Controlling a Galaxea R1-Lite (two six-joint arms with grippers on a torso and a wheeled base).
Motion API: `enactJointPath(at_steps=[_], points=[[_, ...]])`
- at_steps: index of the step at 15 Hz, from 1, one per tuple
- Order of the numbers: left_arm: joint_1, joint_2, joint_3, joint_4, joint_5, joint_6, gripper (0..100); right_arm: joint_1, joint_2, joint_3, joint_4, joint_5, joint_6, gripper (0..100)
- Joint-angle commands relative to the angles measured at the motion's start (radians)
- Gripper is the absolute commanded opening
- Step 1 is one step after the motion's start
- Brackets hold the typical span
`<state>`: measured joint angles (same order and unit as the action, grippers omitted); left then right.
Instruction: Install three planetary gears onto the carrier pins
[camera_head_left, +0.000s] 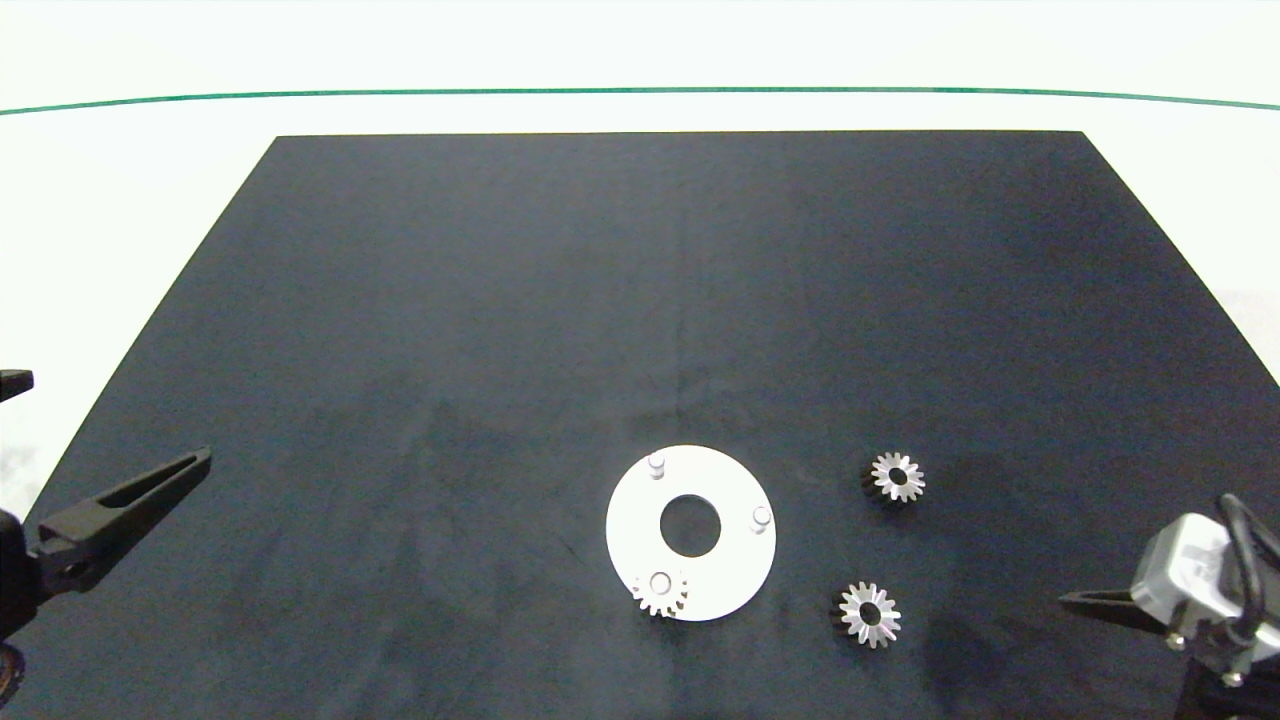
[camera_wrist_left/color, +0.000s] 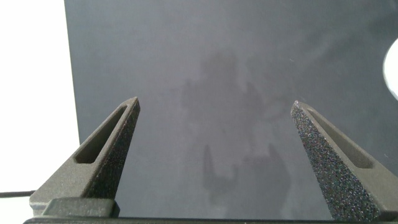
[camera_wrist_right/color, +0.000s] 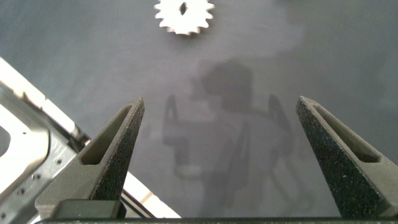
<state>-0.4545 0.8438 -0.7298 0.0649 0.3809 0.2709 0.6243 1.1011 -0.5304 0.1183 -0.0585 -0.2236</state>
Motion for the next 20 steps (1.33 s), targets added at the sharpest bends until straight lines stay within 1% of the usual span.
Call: enactJointPath(at_steps=[1,2,4,6,8,11,15,16,18,19,20], points=[[0.017,-0.031,0.0,0.0,0.001,0.001,100,0.101,0.141,0.001,-0.055,-0.109,0.0,100],[0.017,-0.042,0.001,0.001,0.001,0.001,100,0.104,0.157,0.004,-0.095,-0.119,-0.002,100],[0.017,-0.055,0.001,0.001,0.001,0.001,100,0.104,0.191,-0.003,-0.12,-0.116,0.003,100],[0.017,-0.057,0.001,0.007,0.001,0.001,100,0.109,0.238,0.001,-0.157,-0.115,0.018,100],[0.019,-0.061,0.012,0.007,0.001,-0.001,100,0.126,0.27,0.0,-0.184,-0.115,0.021,100],[0.019,-0.083,0.038,0.007,0.001,-0.002,100,0.127,0.319,0.0,-0.252,-0.121,0.02,100],[0.019,-0.1,0.043,0.009,0.001,-0.001,100,0.127,0.359,-0.01,-0.273,-0.118,0.021,100],[0.019,-0.103,0.044,0.009,0.001,-0.002,100,0.127,0.373,-0.011,-0.292,-0.119,0.021,100],[0.02,-0.112,0.049,0.019,0.001,-0.002,100,0.127,0.399,-0.011,-0.35,-0.121,0.021,100],[0.02,-0.12,0.049,0.027,0.001,-0.002,100,0.127,0.407,-0.011,-0.37,-0.121,0.021,100],[0.02,-0.124,0.049,0.033,0.001,-0.002,100,0.13,0.408,-0.011,-0.376,-0.122,0.02,100]])
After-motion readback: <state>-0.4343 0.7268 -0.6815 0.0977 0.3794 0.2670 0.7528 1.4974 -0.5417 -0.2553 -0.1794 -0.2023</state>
